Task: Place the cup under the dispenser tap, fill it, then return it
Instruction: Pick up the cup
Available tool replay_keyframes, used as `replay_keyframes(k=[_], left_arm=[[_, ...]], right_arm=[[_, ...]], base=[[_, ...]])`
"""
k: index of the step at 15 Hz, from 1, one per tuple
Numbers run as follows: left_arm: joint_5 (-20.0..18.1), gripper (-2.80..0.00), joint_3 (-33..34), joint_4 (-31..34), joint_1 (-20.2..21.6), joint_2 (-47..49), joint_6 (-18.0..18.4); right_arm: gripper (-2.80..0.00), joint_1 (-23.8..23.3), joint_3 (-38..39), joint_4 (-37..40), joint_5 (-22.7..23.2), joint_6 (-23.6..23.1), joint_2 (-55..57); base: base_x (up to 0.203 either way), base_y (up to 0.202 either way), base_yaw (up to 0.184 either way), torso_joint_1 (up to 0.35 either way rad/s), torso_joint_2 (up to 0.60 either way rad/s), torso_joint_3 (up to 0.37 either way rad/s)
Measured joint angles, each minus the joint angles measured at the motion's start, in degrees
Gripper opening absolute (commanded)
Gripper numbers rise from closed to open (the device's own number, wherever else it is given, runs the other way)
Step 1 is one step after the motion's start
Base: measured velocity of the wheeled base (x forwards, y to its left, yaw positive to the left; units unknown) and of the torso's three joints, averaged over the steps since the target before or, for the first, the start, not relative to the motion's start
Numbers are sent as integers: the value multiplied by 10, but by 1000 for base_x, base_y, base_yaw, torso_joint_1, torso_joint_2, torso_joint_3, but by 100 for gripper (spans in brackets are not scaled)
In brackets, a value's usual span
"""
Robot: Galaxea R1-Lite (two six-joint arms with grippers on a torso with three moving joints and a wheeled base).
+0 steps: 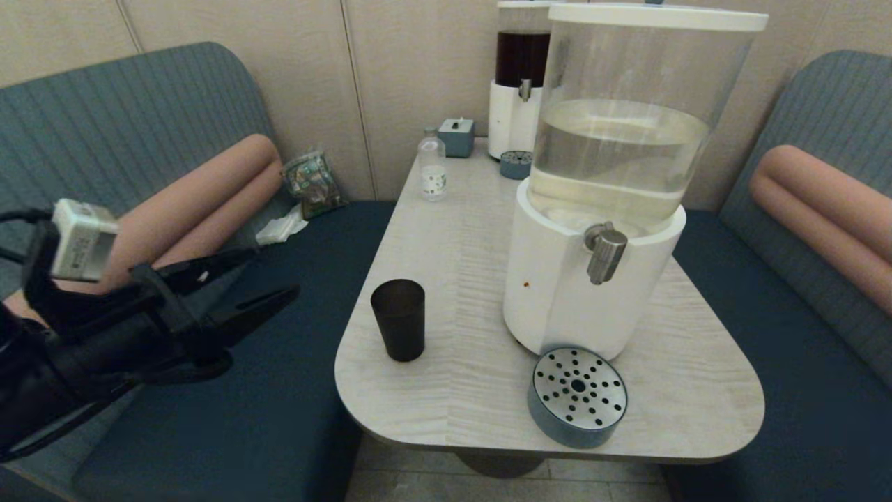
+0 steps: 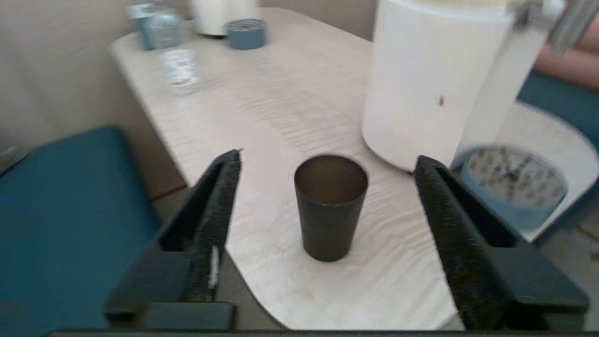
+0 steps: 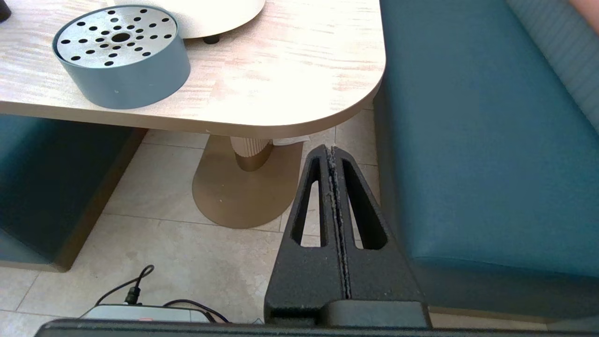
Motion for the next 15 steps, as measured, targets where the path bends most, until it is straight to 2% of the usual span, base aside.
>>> replay_keyframes(k=[2, 4, 7, 11, 15], left_arm=[[-69, 0, 20, -103, 28, 80, 9], [-111, 0, 20, -141, 55, 147, 18], [-145, 0, -7, -147, 75, 232, 31], [-199, 0, -62, -148, 74, 320, 37], [-209, 0, -111, -148, 52, 383, 36]], right_arm=[[-280, 0, 0, 0, 0, 0, 0], [-280, 0, 0, 0, 0, 0, 0], [-280, 0, 0, 0, 0, 0, 0], [-280, 0, 0, 0, 0, 0, 0], [-280, 0, 0, 0, 0, 0, 0]], base=[[0, 0, 0, 0, 0, 0], [0, 0, 0, 0, 0, 0], [0, 0, 0, 0, 0, 0], [0, 0, 0, 0, 0, 0], [0, 0, 0, 0, 0, 0]])
